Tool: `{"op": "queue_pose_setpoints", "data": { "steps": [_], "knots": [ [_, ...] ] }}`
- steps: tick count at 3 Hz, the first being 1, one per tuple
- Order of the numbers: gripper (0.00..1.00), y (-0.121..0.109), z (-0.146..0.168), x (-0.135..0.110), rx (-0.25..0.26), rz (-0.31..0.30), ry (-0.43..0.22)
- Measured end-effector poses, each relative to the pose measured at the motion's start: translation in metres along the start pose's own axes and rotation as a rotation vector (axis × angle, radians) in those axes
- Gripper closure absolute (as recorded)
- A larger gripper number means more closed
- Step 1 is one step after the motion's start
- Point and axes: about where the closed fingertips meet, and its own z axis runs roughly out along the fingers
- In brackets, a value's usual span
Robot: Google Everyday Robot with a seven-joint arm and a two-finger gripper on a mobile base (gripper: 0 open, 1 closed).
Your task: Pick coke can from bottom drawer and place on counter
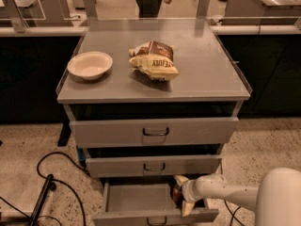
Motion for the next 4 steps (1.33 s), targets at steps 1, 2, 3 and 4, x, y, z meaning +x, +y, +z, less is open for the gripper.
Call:
{"op": "queue_pose_setpoints", "data": {
  "steps": [1, 2, 3, 4],
  "knots": [
    [0.00, -0.0120, -0.0090, -0.0165, -0.078, -0.031, -0.005],
    [0.00, -0.0120, -0.0090, -0.0165, -0.078, -0.031, -0.005],
    [0.00, -0.0088, -0.0062, -0.0165, -0.060, -0.027, -0.006],
    [0.00, -0.0116, -0.0023, -0.0156, -0.017, -0.056, 0.030]
  ]
}}
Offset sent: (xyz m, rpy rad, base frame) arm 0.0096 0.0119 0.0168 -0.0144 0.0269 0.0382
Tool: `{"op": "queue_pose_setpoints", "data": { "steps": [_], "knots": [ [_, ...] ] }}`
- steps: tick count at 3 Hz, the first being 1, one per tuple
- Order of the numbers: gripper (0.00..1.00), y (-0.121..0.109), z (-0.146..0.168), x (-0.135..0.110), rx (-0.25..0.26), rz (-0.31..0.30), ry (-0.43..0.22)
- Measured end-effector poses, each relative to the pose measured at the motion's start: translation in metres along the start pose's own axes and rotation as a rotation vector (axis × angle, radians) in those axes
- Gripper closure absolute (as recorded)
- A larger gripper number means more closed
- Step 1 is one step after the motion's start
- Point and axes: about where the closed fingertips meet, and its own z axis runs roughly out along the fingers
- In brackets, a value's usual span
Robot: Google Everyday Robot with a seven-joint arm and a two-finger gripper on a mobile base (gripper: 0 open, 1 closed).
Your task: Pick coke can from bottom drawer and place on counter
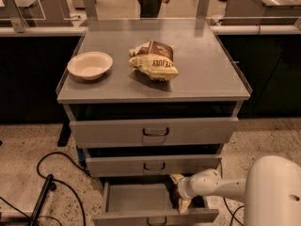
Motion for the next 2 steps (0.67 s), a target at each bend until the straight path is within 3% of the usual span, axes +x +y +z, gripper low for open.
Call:
{"op": "queue_pose_setpoints", "data": {
  "steps": [1, 2],
  "knots": [
    [0.00, -0.0104, 0.0012, -0.0024, 0.049, 0.047, -0.005],
    [0.00, -0.0104, 0.0013, -0.0024, 0.049, 0.047, -0.005]
  ]
}}
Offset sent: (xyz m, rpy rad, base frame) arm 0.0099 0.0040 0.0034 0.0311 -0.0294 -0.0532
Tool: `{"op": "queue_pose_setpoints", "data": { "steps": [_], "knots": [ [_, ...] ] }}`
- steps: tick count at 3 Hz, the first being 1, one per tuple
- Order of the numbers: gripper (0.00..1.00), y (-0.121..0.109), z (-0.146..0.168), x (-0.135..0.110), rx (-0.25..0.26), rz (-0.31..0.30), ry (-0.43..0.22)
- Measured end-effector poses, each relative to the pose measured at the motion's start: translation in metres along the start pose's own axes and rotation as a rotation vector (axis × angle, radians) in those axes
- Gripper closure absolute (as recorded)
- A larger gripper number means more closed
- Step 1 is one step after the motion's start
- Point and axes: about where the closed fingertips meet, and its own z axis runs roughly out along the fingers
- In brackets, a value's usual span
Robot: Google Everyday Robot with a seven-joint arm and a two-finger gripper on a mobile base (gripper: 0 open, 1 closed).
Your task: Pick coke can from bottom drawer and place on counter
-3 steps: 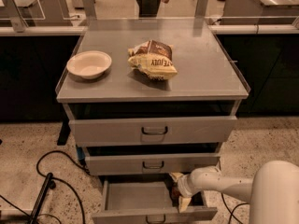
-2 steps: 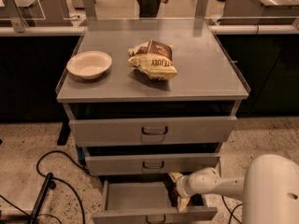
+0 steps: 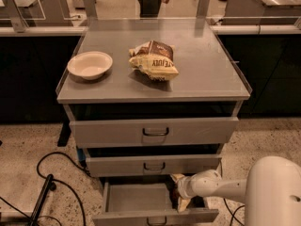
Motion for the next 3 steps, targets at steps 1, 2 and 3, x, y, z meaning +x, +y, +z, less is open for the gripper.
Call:
{"op": "queue_pose_setpoints", "data": {
  "steps": [1, 2, 3],
  "knots": [
    [0.19, 0.0000, 0.0000, 0.0000, 0.000, 0.000, 0.000],
    [0.42, 0.0000, 0.0000, 0.0000, 0.000, 0.000, 0.000],
    [0.65, 0.0000, 0.0000, 0.0000, 0.000, 0.000, 0.000]
  ]
}}
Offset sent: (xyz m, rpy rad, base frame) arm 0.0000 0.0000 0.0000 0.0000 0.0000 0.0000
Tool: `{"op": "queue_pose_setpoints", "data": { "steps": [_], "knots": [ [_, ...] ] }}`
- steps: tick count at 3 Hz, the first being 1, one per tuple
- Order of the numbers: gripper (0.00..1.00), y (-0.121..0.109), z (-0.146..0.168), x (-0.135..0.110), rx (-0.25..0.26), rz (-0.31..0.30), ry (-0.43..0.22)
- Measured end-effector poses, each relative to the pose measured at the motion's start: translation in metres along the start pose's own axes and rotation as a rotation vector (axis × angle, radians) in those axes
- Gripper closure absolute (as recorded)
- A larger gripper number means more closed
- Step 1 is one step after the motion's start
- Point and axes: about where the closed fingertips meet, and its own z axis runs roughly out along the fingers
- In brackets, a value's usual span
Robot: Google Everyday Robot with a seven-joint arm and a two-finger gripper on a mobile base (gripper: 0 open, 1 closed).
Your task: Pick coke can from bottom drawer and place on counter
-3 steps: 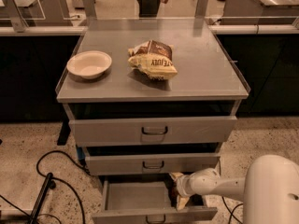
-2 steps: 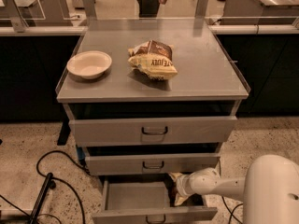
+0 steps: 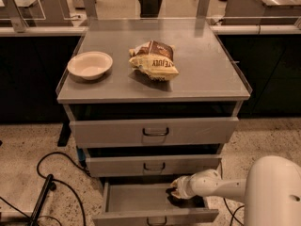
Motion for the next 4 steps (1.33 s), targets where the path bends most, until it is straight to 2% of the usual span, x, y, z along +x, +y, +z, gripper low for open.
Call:
{"op": "queue_pose_setpoints", "data": {
  "steps": [1, 2, 3, 4],
  "knots": [
    [0.88, 0.0000, 0.0000, 0.0000, 0.000, 0.000, 0.000],
    [1.00, 0.0001, 0.0001, -0.0001, 0.000, 0.000, 0.000],
    [1.00, 0.0001, 0.0001, -0.0001, 0.000, 0.000, 0.000],
    [0.85, 0.0002, 0.0002, -0.0001, 0.000, 0.000, 0.000]
  ]
}}
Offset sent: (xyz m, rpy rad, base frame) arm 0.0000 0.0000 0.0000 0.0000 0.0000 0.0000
